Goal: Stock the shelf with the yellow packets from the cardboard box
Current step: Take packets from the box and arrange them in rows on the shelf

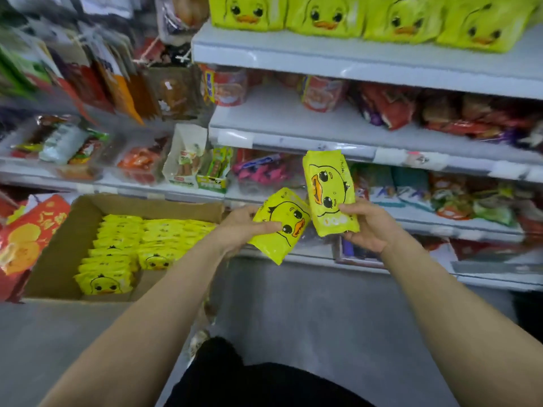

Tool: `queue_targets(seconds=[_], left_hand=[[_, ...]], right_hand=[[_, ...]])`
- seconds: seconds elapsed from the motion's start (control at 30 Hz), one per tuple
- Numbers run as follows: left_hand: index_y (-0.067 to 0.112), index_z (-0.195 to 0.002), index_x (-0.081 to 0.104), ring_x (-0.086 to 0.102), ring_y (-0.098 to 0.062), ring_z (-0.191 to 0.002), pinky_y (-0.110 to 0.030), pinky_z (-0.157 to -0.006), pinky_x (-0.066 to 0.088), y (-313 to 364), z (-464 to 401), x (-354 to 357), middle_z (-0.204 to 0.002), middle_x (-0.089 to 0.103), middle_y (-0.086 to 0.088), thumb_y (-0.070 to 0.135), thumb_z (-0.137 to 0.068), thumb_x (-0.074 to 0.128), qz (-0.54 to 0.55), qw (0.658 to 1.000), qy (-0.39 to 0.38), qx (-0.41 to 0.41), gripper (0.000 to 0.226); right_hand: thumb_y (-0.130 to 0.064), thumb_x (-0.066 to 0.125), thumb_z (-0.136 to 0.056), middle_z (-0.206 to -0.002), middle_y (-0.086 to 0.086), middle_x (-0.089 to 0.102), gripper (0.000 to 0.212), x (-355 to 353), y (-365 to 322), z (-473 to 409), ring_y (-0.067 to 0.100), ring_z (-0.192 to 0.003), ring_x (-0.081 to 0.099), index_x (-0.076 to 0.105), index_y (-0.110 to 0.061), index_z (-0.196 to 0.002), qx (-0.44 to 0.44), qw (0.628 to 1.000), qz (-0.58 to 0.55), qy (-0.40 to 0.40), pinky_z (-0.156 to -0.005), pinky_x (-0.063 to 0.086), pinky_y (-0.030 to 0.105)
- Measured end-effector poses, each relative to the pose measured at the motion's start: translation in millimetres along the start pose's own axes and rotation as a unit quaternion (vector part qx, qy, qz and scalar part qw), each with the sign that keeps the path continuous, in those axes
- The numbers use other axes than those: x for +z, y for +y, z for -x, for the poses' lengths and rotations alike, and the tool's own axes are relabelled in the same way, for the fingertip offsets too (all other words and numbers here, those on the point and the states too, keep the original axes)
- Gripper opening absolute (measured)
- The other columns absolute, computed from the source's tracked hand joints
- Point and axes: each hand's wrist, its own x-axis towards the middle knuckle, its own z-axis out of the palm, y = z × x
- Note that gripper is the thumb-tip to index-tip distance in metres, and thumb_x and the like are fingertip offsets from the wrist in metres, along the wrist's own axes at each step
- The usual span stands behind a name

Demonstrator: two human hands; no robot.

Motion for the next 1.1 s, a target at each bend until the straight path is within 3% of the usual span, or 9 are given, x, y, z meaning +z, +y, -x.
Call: queue_targets(seconds=[0.17,0.3,0.37,0.43,0.63,0.8,0.9,1.0,1.1], left_hand=[[0.012,-0.098,0.062,0.07,-0.026,-0.089,-0.042,-0.08,0.055,71.9,-12.4,61.6,-0.096,0.073,-0.008,0.041,-0.042,0.09,-0.102,0.993,0.0,0.062,0.069],[0.009,-0.104,0.062,0.067,-0.017,-0.081,-0.038,-0.078,0.055,128.4,-33.7,95.0,-0.097,0.072,-0.01,0.018,-0.062,0.089,-0.132,0.985,-0.029,0.108,0.051],[0.007,-0.113,0.062,0.068,-0.007,-0.075,-0.024,-0.065,0.055,154.8,-47.9,108.7,-0.095,0.073,-0.006,0.006,-0.072,0.082,-0.146,0.979,-0.058,0.132,0.045],[0.01,-0.114,0.064,0.068,-0.001,-0.074,-0.017,-0.063,0.052,181.1,-65.8,119.7,-0.093,0.073,0.001,0.009,-0.072,0.082,-0.181,0.968,-0.073,0.16,0.045],[0.014,-0.1,0.072,0.072,-0.017,-0.084,-0.031,-0.077,0.055,258.8,-132.0,152.5,-0.093,0.076,-0.006,0.011,-0.074,0.081,-0.185,0.958,-0.09,0.201,0.028],[0.01,-0.106,0.07,0.072,-0.026,-0.093,-0.04,-0.084,0.057,315.6,-184.3,177.9,-0.098,0.076,-0.006,0.009,-0.074,0.081,-0.175,0.954,-0.122,0.21,0.033],[0.02,-0.102,0.07,0.07,0.0,-0.09,-0.025,-0.084,0.054,342.4,-216.2,190.7,-0.094,0.075,0.014,0.016,-0.072,0.085,-0.192,0.945,-0.152,0.216,0.034],[0.014,-0.127,0.061,0.053,-0.002,-0.12,-0.03,-0.109,0.039,365.6,-241.4,201.6,-0.128,0.06,0.014,0.045,-0.053,0.092,-0.232,0.928,-0.157,0.245,0.086],[0.011,-0.141,0.048,0.036,-0.013,-0.138,-0.03,-0.114,0.026,379.4,-258.3,215.2,-0.147,0.043,0.002,0.038,-0.056,0.09,-0.237,0.922,-0.155,0.263,0.098]], right_hand=[[-0.022,0.076,-0.065,-0.091,0.007,0.076,0.041,-37.6,-66.4,50.9,0.019,-0.075,0.074,0.07,-0.01,-0.103,-0.094,0.995,-0.018,0.035,-0.057,0.059,0.029],[-0.009,0.064,-0.08,-0.097,0.009,0.076,0.044,-65.7,-116.3,62.2,0.022,-0.079,0.074,0.058,-0.006,-0.124,-0.164,0.982,0.031,0.09,-0.061,0.06,0.032],[-0.004,0.062,-0.083,-0.101,0.013,0.075,0.046,-81.0,-144.3,67.3,0.026,-0.083,0.074,0.055,-0.004,-0.129,-0.185,0.976,0.037,0.113,-0.064,0.061,0.039],[-0.002,0.061,-0.085,-0.106,0.014,0.073,0.046,-97.2,-176.0,70.7,0.027,-0.087,0.073,0.055,-0.006,-0.13,-0.21,0.969,0.039,0.124,-0.065,0.061,0.041],[-0.013,0.065,-0.087,-0.117,0.015,0.07,0.043,-149.1,-279.0,57.1,0.027,-0.091,0.072,0.058,-0.012,-0.129,-0.268,0.947,0.072,0.165,-0.066,0.061,0.04],[-0.015,0.064,-0.091,-0.109,0.009,0.074,0.039,-186.5,-356.4,33.8,0.022,-0.09,0.073,0.057,-0.01,-0.129,-0.283,0.931,0.128,0.192,-0.067,0.059,0.033],[-0.023,0.079,-0.074,-0.111,0.01,0.073,0.061,-204.8,-390.4,24.5,0.025,-0.092,0.072,0.057,-0.009,-0.129,-0.288,0.925,0.148,0.2,-0.069,0.059,0.035],[-0.029,0.092,-0.054,-0.117,0.016,0.07,0.086,-228.4,-414.1,19.8,0.031,-0.096,0.071,0.057,-0.009,-0.129,-0.287,0.915,0.18,0.217,-0.073,0.059,0.042],[-0.013,0.077,-0.077,-0.115,0.015,0.071,0.055,-252.8,-431.5,16.6,0.029,-0.089,0.071,0.058,-0.008,-0.129,-0.277,0.904,0.221,0.24,-0.075,0.06,0.042]])
